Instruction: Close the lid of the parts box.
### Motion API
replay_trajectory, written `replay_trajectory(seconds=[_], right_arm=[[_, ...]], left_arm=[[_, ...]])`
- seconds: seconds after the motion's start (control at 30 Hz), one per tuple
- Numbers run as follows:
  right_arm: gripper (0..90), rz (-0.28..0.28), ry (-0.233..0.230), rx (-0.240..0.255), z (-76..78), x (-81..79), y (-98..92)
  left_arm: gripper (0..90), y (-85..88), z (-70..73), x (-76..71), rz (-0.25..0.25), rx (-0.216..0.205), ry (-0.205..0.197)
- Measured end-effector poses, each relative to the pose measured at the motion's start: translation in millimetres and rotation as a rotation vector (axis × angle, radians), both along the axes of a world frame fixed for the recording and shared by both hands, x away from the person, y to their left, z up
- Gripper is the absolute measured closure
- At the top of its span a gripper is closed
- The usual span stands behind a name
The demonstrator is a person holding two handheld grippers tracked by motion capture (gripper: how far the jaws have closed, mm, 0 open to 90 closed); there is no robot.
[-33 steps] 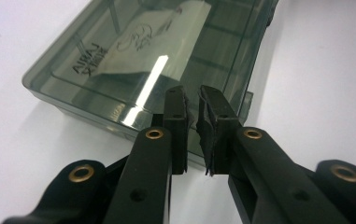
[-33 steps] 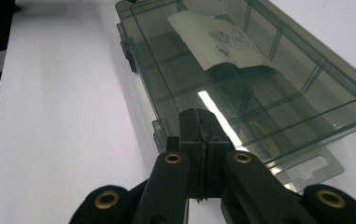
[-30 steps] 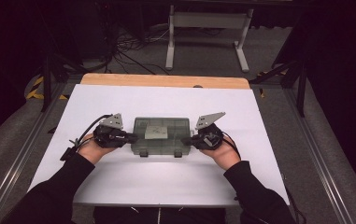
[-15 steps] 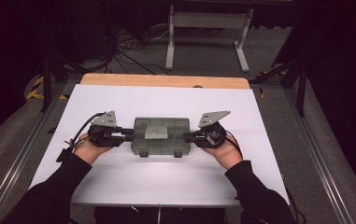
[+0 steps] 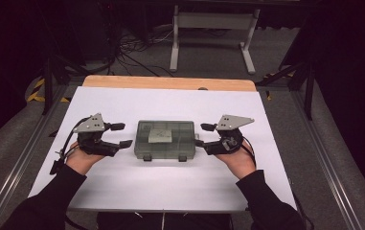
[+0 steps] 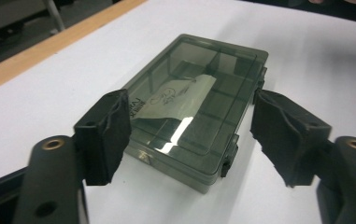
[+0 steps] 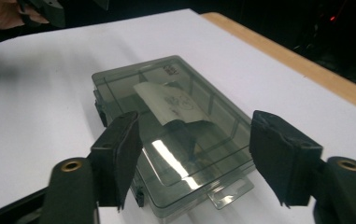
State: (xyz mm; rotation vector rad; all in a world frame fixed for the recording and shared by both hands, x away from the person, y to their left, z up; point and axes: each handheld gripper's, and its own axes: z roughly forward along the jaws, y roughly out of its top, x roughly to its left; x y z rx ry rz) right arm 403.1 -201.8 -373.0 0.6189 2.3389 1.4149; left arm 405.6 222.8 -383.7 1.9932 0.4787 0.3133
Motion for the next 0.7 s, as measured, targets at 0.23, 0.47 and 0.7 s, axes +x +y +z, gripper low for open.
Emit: replay_trajectory(seconds=[0.23,0.47,0.7], right_arm=[[23.2,-0.031,-0.064,0.048,3.2,-13.2,-12.9],[18.2,-0.074,-0.096,0.067,1.6,-22.7,-22.7],[13.5,-0.110,-0.121,0.096,-5.6,-31.1,-35.6]], left_arm=[[21.0,13.6,-2.2,-10.8,0.037,-0.058,-0.031],[16.4,24.2,-7.6,-21.2,0.063,-0.108,-0.047],[11.0,33.7,-17.0,-29.7,0.097,-0.159,-0.074]])
